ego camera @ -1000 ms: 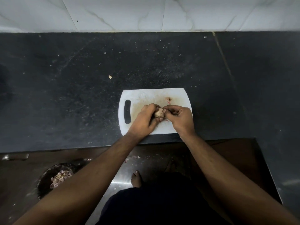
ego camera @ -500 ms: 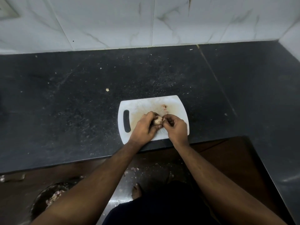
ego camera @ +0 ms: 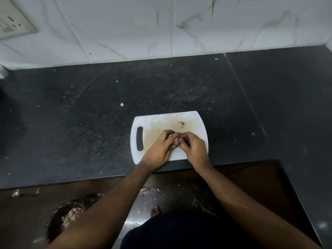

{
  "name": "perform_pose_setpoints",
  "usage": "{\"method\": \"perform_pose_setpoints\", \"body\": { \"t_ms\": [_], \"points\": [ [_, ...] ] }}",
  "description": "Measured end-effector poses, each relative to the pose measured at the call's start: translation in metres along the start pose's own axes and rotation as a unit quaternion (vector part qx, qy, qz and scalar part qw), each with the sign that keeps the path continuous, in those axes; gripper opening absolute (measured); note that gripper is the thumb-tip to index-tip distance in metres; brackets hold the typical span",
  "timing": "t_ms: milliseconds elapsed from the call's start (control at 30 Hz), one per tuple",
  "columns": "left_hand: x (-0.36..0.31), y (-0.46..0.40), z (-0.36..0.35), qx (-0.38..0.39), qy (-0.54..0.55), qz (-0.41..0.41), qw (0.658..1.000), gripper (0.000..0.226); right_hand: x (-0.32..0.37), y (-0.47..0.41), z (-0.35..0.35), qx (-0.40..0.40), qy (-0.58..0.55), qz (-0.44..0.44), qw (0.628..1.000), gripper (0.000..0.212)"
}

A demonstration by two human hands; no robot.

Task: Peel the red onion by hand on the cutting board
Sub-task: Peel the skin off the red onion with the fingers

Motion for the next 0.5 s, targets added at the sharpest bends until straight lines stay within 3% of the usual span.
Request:
{"method": "perform_pose_setpoints", "body": {
  "t_ms": [200, 367, 500],
  "points": [
    [-0.005, 0.001, 0.001, -0.046, -0.025, 0.030, 0.998, 0.039, 0.007, -0.011, -0.005, 0.046, 0.026, 0.081, 0.995, 0.014],
    [-0.002, 0.004, 0.003, -0.092, -0.016, 0.078, 0.993, 0.031, -0.012, -0.020, 0.003, -0.004, -0.060, 0.003, 0.998, 0.014],
    [0.000, 0.004, 0.004, -0.099, 0.022, 0.085, 0.991, 0.034, -0.011, -0.021, 0.001, 0.006, -0.072, 0.040, 0.997, 0.018]
  ]
}}
Point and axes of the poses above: each hand's wrist, its own y-axis away from the middle knuckle, its own z-axis out of the back of the hand, x = y × z, the point moved 5 cm from there along -y, towards the middle knuckle, and after that the axes turned 3 degrees about y, right-handed, at the moved point
